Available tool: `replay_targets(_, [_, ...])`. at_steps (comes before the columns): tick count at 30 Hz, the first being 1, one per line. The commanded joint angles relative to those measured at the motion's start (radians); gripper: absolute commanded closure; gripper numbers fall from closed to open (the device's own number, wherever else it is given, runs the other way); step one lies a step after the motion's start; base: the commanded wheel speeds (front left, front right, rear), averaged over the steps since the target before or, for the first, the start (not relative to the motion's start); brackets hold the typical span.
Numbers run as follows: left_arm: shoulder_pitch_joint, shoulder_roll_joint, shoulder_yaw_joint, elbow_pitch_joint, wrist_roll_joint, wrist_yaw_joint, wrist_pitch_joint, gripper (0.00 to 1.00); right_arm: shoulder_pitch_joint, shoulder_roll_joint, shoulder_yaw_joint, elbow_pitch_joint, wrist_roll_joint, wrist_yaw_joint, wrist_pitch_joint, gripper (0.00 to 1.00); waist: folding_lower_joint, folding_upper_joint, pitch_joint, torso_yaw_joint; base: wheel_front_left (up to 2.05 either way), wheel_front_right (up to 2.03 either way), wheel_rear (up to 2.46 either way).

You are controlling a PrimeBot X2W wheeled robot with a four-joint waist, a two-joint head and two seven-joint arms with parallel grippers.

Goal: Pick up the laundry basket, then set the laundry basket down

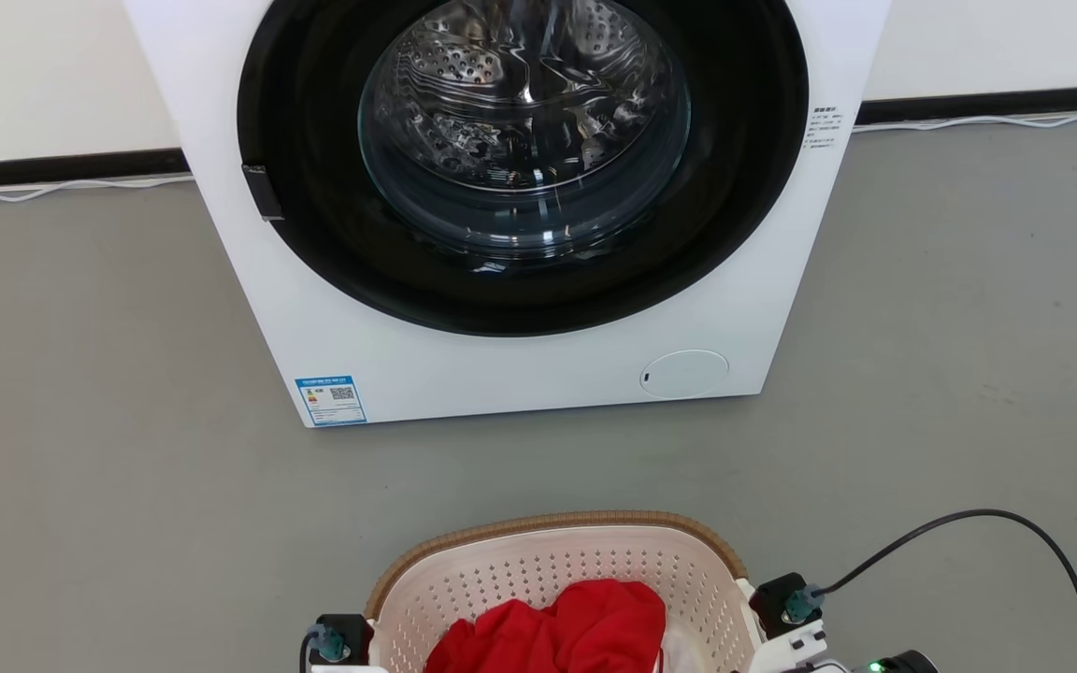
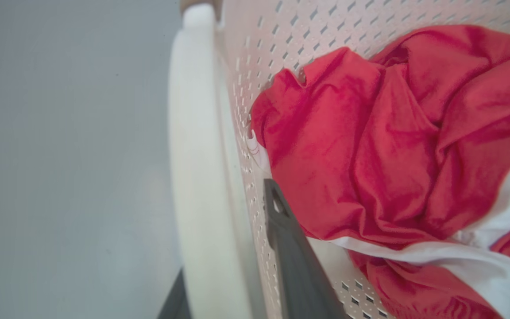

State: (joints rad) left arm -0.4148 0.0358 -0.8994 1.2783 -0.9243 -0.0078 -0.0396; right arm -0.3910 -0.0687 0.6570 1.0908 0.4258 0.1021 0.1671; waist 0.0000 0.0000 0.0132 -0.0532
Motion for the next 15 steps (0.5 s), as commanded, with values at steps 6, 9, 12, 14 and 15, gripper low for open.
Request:
replay_targets(6, [-0.031, 0.014, -0.002, -0.026, 0.004, 0.004, -0.015, 1.00, 0.012, 0.019, 0.039, -0.016, -0.025, 0.029, 0.007, 1.00, 0.0000, 0.0000, 0.000, 0.005, 0.00, 0.00, 0.00])
replay_targets(9, [-0.033, 0.014, -0.008, -0.025, 0.000, 0.004, -0.014, 1.00, 0.011, 0.019, 0.037, -0.016, -0.024, 0.029, 0.006, 1.00, 0.0000, 0.0000, 0.001, 0.007, 0.00, 0.00, 0.00])
replay_targets(12, [-0.034, 0.014, -0.012, -0.024, -0.004, 0.004, -0.014, 1.00, 0.011, 0.019, 0.037, -0.017, -0.024, 0.029, 0.007, 1.00, 0.0000, 0.0000, 0.002, 0.008, 0.00, 0.00, 0.00])
replay_targets(14, [-0.035, 0.014, -0.015, -0.022, -0.006, 0.004, -0.014, 1.00, 0.010, 0.019, 0.037, -0.018, -0.023, 0.029, 0.008, 1.00, 0.0000, 0.0000, 0.002, 0.008, 0.00, 0.00, 0.00])
replay_targets(15, [-0.035, 0.014, -0.016, -0.021, -0.007, 0.004, -0.014, 1.00, 0.010, 0.019, 0.037, -0.018, -0.023, 0.029, 0.008, 1.00, 0.0000, 0.0000, 0.003, 0.007, 0.00, 0.00, 0.00])
